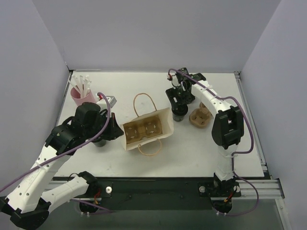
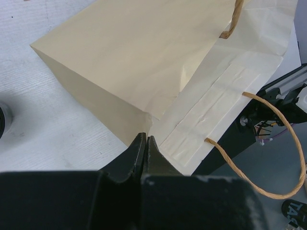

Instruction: Pack the takeout coffee

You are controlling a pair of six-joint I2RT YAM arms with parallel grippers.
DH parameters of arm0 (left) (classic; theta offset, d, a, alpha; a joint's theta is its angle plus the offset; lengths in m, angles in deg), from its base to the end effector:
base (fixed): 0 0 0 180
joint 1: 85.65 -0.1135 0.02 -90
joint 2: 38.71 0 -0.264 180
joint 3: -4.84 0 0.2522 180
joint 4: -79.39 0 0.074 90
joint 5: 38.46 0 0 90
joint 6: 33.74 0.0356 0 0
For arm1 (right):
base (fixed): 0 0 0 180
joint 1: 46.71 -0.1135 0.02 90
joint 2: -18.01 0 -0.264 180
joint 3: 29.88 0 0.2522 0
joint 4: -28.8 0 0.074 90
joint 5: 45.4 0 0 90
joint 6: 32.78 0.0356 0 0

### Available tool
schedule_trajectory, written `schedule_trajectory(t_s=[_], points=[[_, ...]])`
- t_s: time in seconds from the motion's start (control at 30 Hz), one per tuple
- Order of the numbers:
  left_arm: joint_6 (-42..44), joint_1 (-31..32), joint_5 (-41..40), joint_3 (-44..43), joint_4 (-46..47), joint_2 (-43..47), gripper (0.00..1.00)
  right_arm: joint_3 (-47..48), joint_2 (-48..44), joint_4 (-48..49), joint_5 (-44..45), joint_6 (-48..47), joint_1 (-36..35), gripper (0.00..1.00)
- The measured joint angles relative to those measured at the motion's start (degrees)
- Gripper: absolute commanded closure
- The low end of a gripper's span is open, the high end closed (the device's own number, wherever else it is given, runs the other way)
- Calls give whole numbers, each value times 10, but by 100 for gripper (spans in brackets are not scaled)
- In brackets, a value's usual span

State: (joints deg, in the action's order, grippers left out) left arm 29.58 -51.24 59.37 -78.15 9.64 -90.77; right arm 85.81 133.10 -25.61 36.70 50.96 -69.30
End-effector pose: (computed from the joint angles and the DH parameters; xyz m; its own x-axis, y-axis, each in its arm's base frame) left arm 0.1286 -0.0939 0.3828 -0.7528 -0.0235 -0.6578 0.3463 0.8358 -0.4261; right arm 0.4123 0.1769 0.2670 -0.6910 -0.4045 -0.5990 -0.5340 0.8443 0.0459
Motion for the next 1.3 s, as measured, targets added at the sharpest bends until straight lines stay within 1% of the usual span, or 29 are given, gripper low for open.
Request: schedule_trajectory(t_s=[0.13,0.23,0.33,0.47,0.7,0.8,0.9,1.03,1.13,1.3], points=[[3,0,0,0,0,-5,100,0,-1,-4,8,5,0,47],[4,0,0,0,2,-14,100,-3,-10,-11,18,8,0,49],[4,-1,3,-2,6,-24,100,-18,-40,-17,22,11,0,51],[5,-7,6,-16,15,-39,100,-27,-113,-34,27,17,0,53],[19,-19,15,-30,31,-54,100,-16,-279,-45,25,18,-10,53],[28,-22,16,-30,34,-57,100,-7,-338,-38,26,14,-40,55],[37,-27,19,-30,39,-57,100,6,-374,-32,25,11,-80,56],[44,-30,25,-30,43,-61,100,12,-404,-8,21,-3,-118,56],[48,-31,32,-30,48,-63,100,-3,-423,29,7,-24,-153,56],[52,-34,39,-30,61,-68,100,-35,-433,59,-11,-62,-232,55]])
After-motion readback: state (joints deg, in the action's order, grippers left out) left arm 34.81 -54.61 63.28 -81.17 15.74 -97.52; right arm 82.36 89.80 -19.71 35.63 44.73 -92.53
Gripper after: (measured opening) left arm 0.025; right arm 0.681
